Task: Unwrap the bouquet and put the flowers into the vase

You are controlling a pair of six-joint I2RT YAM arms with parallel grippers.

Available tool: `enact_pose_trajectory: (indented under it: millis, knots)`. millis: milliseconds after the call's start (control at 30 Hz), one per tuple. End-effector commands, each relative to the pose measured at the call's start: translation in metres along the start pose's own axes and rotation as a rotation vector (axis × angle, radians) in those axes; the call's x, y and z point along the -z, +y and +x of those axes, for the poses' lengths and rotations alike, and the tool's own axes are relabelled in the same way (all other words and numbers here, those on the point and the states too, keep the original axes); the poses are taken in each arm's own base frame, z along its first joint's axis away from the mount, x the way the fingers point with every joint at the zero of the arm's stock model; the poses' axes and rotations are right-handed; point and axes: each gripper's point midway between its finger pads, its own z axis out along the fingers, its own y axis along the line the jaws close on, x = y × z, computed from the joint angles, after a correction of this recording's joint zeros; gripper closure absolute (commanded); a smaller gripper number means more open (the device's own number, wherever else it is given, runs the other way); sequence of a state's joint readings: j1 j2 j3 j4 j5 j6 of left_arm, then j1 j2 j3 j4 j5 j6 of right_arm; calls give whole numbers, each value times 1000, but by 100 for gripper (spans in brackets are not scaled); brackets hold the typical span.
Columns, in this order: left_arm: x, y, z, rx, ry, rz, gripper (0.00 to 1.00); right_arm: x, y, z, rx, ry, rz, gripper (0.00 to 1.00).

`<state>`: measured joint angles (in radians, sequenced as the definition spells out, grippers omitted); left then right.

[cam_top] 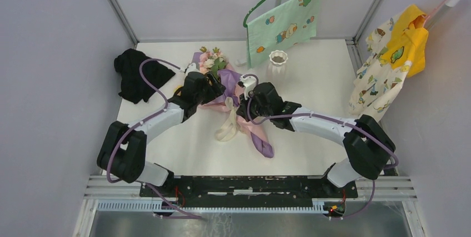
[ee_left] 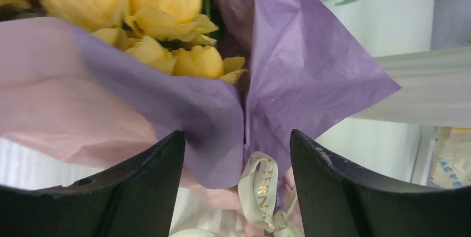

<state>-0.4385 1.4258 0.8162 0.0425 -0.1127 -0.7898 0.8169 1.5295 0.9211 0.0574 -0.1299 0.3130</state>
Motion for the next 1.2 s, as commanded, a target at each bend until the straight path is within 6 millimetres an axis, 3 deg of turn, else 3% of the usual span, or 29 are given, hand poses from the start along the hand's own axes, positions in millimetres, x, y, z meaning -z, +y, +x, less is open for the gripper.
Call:
enact_pose_trajectory:
  millis: [0, 200, 367, 600, 867, 967, 1167]
  knots:
    - [-12, -39, -7, 50, -1, 192, 25, 18, 18, -36, 4, -119, -64, 100]
    - [-63, -5, 33, 54, 118, 80, 26, 48, 24, -55, 30, -172, -64, 100]
    - [-83, 21, 57, 91, 189, 23, 28, 92, 30, -89, 57, -288, -42, 100]
    - [-91, 45, 57, 77, 185, -54, 28, 163, 19, -125, 80, -431, 88, 100]
    - [-99, 69, 55, 72, 182, -120, 28, 240, 13, -150, 84, -582, 178, 100]
    - [-100, 77, 54, 81, 184, -135, 28, 260, 19, -157, 92, -626, 160, 100]
    - [-93, 78, 38, 56, 132, -154, 28, 271, 24, -164, 94, -643, 145, 100]
